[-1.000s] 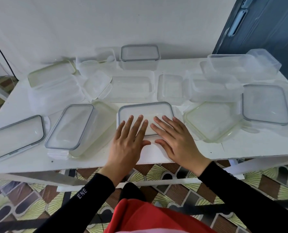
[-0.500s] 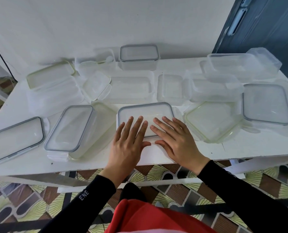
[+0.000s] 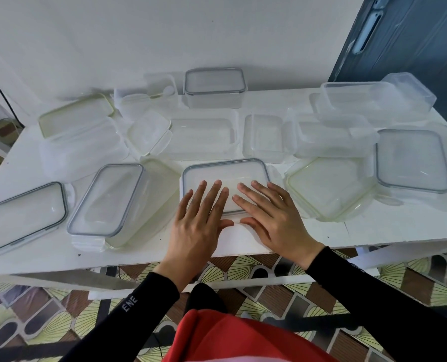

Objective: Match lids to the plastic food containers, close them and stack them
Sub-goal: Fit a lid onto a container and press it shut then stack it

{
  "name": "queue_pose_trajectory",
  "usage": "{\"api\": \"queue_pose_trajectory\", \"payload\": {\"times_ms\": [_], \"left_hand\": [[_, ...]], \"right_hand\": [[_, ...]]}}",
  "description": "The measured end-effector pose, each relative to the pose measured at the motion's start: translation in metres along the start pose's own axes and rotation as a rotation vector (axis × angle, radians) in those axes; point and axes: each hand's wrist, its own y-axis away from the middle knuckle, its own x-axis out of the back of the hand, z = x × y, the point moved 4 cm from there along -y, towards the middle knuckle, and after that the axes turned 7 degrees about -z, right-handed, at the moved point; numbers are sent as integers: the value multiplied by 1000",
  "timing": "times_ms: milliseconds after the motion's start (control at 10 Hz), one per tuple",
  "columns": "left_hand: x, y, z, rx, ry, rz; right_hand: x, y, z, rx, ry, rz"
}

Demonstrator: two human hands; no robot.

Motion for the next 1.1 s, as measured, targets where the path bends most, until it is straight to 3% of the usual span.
{"api": "queue_pose_trajectory", "payload": {"times_ms": [600, 800, 900, 1100], "left_hand": [[1, -3, -1, -20, -9, 10], [6, -5, -8, -71, 109, -82], [16, -6, -20, -171, 256, -156], [15, -11, -35, -170, 212, -260]], "right_hand": [[4, -3, 0, -32, -64, -4], [26, -20, 20, -24, -266, -115], [28, -15, 38, -121, -406, -165], [30, 8, 25, -142, -343, -97]]}}
